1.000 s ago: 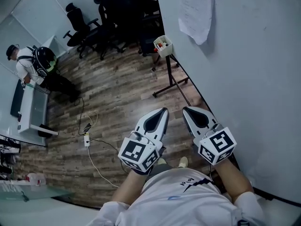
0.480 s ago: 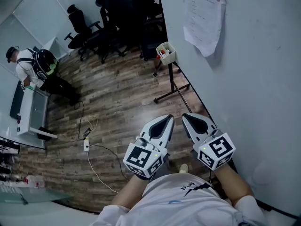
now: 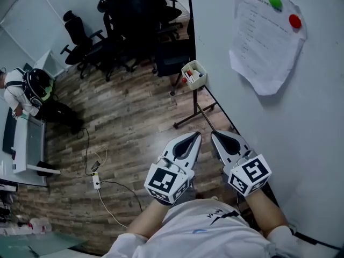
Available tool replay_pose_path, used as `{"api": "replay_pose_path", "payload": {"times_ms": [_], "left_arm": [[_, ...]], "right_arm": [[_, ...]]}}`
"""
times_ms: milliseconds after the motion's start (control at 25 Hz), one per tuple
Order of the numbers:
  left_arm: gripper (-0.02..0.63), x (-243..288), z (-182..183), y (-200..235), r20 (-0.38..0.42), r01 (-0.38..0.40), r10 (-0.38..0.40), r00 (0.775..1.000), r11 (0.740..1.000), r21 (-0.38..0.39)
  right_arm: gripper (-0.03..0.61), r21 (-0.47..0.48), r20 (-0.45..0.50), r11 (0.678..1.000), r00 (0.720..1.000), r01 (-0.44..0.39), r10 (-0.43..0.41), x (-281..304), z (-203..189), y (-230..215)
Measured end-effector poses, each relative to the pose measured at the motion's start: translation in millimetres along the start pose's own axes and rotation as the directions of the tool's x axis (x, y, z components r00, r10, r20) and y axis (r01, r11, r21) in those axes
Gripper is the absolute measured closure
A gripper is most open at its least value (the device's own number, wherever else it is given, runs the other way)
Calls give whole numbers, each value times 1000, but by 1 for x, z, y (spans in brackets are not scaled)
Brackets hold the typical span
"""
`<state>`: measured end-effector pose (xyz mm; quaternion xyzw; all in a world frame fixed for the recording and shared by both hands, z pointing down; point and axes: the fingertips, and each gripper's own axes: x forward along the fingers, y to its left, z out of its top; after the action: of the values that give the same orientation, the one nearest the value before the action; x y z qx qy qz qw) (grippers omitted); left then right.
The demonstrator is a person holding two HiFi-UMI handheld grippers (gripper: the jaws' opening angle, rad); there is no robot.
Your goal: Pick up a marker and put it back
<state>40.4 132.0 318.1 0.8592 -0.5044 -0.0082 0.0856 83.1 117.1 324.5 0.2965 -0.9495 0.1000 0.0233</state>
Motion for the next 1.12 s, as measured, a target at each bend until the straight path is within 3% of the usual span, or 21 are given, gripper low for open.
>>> {"api": "replay_pose_path", "payload": {"times_ms": [320,560,840,1120], "left_arm": [[603,27,0,86,-26,79,-78,997,996,30],[603,62,-8,119,-56,121,-119,991,992,36],[603,121,-18,156,-89,147,-140,986,986,80],[603,197,-36,186,-165,128,-105,981,982,137]], "right_arm": [[566,-7,18,996,996,91,-91,84,13,-11],[565,1,2,989,989,146,-146,116,11,-37],[565,-7,-7,989,989,149,-149,163,8,-81],[565,-27,-7,990,990,141,-141,202,16,-149]]}}
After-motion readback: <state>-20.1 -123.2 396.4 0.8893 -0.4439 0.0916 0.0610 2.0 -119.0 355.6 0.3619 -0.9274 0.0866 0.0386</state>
